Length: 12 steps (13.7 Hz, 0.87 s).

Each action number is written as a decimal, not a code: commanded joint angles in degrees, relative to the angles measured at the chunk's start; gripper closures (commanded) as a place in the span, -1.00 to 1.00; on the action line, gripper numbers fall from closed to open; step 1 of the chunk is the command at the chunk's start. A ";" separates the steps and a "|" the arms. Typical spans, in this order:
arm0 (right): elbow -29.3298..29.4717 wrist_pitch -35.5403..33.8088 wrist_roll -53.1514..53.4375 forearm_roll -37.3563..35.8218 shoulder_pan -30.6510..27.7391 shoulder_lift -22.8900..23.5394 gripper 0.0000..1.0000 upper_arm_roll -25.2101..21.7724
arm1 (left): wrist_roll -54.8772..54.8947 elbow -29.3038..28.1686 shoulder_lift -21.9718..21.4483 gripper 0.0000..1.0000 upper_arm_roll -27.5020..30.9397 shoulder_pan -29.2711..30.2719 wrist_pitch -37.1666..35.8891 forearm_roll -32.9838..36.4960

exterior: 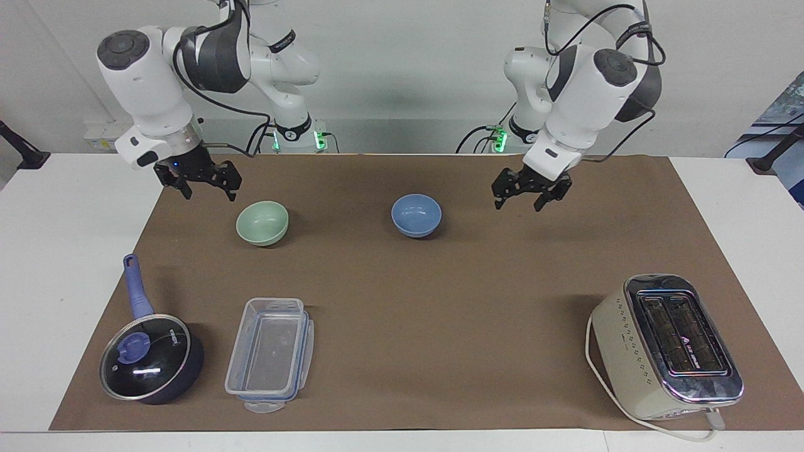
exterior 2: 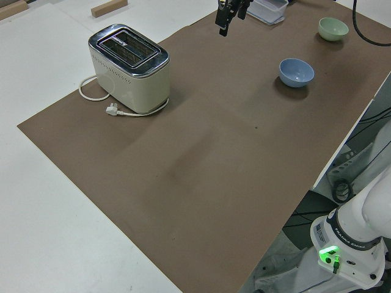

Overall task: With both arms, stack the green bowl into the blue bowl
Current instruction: 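Retract the left gripper while the right gripper reaches the green bowl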

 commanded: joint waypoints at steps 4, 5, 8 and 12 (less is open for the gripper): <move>-11.41 14.04 -5.73 1.40 -2.84 1.70 -1.00 0.10 | 6.77 3.64 1.08 -1.00 -0.33 6.84 -5.23 1.23; -11.77 14.41 -5.73 1.40 -2.84 1.62 -1.00 0.10 | 6.85 5.04 1.08 -1.00 -0.33 6.93 -7.08 2.89; -11.78 14.06 -6.87 1.75 -2.84 1.62 -0.37 0.10 | 7.03 8.39 1.52 -1.00 -0.33 6.84 -10.77 4.66; -11.43 13.62 -6.78 3.77 -2.75 1.71 0.76 0.10 | 7.03 10.14 2.13 -1.00 -0.33 6.41 -12.55 5.96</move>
